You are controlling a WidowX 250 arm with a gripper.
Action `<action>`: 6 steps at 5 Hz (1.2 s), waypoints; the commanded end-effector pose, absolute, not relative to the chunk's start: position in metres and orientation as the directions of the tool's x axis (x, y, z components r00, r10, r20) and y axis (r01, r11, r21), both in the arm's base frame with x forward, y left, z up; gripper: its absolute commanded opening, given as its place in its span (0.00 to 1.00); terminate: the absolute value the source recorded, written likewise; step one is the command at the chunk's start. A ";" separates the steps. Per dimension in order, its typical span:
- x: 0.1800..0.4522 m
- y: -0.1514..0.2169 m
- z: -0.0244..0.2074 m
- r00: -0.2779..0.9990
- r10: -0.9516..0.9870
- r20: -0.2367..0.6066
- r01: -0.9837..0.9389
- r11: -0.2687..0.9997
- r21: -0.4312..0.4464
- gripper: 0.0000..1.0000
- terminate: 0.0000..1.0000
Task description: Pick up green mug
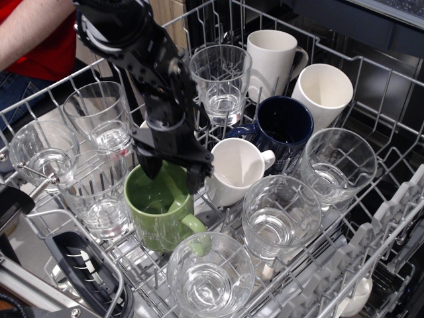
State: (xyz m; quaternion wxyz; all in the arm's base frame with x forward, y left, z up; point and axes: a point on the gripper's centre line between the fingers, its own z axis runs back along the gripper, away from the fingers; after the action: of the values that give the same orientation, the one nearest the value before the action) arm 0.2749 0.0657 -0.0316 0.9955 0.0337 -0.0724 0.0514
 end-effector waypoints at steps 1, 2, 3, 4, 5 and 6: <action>0.271 0.057 -0.036 0.974 0.127 0.186 -0.135 0.990 0.029 1.00 0.00; 0.269 0.052 -0.044 0.973 0.130 0.189 -0.142 0.989 0.052 1.00 0.00; 0.270 0.052 -0.055 0.968 0.135 0.212 -0.152 0.986 0.066 1.00 0.00; 0.271 0.055 -0.066 0.966 0.130 0.226 -0.150 0.986 0.077 1.00 0.00; 0.273 0.056 -0.071 0.963 0.148 0.225 -0.171 0.982 0.085 0.00 0.00; 0.277 0.057 -0.072 0.961 0.156 0.227 -0.180 0.980 0.088 0.00 0.00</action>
State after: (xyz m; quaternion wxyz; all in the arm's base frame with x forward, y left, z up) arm 0.2727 0.0561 -0.0781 0.9895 0.0526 -0.1000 0.0897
